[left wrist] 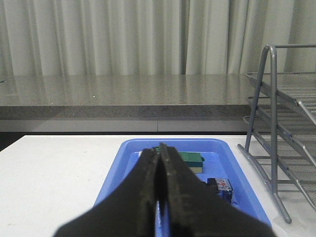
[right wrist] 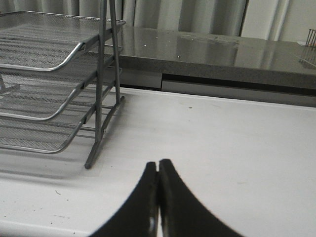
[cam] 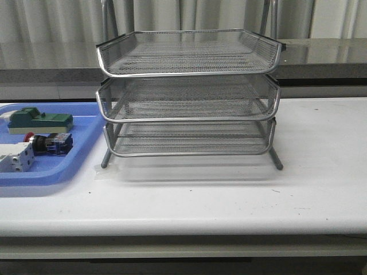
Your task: Place button on rack with both arms
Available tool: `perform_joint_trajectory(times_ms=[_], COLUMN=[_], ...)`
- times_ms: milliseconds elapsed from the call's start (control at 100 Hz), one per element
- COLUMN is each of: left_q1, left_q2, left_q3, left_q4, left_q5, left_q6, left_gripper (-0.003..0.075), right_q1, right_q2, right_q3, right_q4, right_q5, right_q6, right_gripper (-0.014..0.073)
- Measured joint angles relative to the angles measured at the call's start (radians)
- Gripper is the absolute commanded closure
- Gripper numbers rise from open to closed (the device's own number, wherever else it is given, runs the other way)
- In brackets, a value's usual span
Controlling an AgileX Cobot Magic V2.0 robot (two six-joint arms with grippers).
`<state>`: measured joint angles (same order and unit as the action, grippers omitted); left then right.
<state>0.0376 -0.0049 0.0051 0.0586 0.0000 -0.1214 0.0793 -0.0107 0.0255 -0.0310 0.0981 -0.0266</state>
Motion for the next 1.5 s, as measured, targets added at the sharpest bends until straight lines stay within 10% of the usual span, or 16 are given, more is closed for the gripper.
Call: perform_joint_trajectory(times_ms=[1040,1500], left_q1=[0.000,0.000], left_q2=[0.000,0.000], left_q3=[0.000,0.000], left_q4=[0.000,0.000], left_q5=[0.000,0.000], left_q6=[0.000,0.000], left_gripper=[0.0741,0.0741], right_q1=[0.000,0.000], right_q2=[0.000,0.165], right_q3=[0.000,-0.369], right_q4=[0.021,0.111], right_q5=[-0.123,0.299], right_q6=[0.011,0.018], right_gripper=[0.0701,0.0701])
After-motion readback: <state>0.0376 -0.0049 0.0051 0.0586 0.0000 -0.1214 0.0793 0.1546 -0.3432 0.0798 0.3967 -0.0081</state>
